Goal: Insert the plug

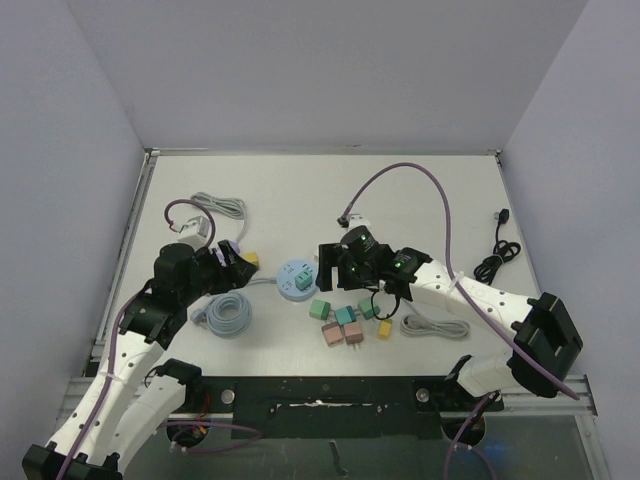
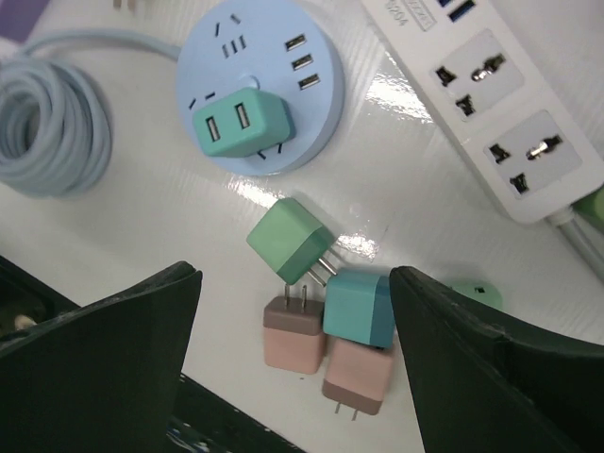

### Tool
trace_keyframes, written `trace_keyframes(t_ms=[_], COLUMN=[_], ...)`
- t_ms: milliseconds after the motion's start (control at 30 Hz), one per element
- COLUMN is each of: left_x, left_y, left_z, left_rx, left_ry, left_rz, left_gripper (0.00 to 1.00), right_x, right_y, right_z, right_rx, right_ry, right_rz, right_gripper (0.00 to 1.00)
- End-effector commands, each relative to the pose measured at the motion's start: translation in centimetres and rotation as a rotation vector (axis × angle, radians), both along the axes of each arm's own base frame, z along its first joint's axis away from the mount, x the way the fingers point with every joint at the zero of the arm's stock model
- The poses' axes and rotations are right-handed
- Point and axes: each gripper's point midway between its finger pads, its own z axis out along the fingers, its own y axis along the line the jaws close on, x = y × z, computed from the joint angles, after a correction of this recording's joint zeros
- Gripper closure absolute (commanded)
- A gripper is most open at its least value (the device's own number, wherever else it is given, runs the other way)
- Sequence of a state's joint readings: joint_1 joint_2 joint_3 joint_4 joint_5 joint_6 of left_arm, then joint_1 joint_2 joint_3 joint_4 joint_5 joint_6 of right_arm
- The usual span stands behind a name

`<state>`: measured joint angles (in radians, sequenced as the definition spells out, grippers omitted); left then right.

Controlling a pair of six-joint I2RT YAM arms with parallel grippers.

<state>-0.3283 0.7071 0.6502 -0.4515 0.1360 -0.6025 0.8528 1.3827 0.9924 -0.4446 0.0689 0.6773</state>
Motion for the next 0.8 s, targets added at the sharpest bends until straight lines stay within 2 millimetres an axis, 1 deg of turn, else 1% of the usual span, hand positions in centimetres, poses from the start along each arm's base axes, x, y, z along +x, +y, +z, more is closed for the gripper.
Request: trace_keyframes(t_ms=[0, 133, 200, 367, 433, 533, 767], left_x=[1.2, 1.4, 1.4, 1.4, 1.5, 1.5, 1.3], left_y=[-1.2, -1.7, -1.7, -1.3, -1.0, -0.9, -1.3], left_z=[2.6, 2.6, 2.4, 1.2, 0.8, 0.4, 0.4], left_rx=[-0.099, -0.150, -0.163, -0.164, -0.162, -0.170, -0.215], left_ry=[-0.053, -0.008, 0.017, 0.072, 0.088, 0.102, 0.128], left_rz=[0.008, 0.029, 0.041, 0.086, 0.105, 0.119, 0.121], left_gripper=[0.36, 0.36, 0.36, 0.35, 0.35, 0.35, 0.36], right_x=[0.2, -0.1, -0.3, -0.9, -1.1, -1.0, -1.2], right_y=[2.4, 3.7, 4.0, 3.9, 3.9, 3.8, 4.1], right_z=[1.4, -0.6, -1.6, -3.9, -4.7, -5.9, -7.4], right_rx=[-0.087, -0.145, -0.169, -0.218, -0.230, -0.258, -0.287], right_ry=[-0.243, -0.254, -0.242, -0.205, -0.194, -0.190, -0.161], right_rz=[0.376, 0.538, 0.596, 0.696, 0.726, 0.756, 0.843], right_gripper=[0.17, 0.17, 0.18, 0.21, 0.24, 0.32, 0.44])
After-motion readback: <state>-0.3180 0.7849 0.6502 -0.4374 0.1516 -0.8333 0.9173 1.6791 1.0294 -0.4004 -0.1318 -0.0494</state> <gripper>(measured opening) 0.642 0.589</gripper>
